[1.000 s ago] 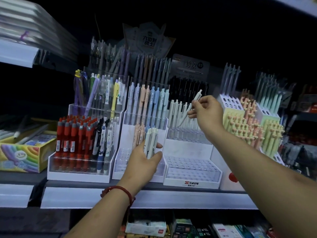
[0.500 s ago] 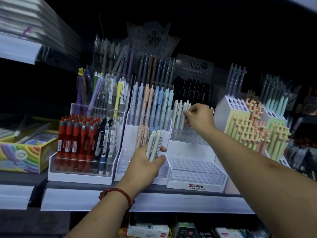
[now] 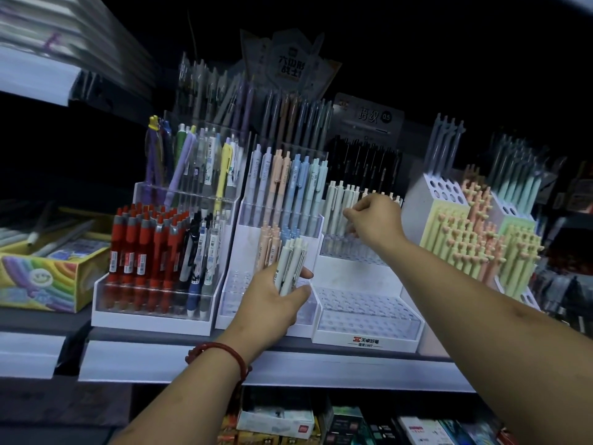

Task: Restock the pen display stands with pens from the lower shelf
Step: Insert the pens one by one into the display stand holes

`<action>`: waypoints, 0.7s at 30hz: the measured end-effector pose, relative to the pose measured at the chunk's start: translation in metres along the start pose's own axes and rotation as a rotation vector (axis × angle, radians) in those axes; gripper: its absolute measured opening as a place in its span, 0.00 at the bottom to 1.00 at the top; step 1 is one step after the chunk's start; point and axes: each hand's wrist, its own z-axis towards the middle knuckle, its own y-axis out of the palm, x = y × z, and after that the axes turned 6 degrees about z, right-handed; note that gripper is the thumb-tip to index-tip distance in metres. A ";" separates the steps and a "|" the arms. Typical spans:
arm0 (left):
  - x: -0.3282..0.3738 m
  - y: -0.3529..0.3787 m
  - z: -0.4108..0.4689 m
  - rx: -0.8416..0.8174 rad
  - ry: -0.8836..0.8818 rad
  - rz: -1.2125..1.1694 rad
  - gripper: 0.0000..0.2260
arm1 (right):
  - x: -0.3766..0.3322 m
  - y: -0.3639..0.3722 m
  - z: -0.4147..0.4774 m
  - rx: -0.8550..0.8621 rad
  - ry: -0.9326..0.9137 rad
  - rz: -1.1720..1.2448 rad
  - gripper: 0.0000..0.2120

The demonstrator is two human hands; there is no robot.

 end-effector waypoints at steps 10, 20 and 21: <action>0.011 0.010 -0.004 0.077 -0.017 -0.034 0.04 | -0.045 -0.019 -0.101 -0.477 -0.108 0.397 0.08; 0.018 0.011 -0.005 0.116 0.077 0.165 0.12 | -0.054 -0.015 -0.121 -0.547 0.035 0.407 0.07; 0.017 0.011 -0.005 0.119 0.081 0.183 0.11 | -0.054 -0.015 -0.122 -0.538 0.046 0.420 0.07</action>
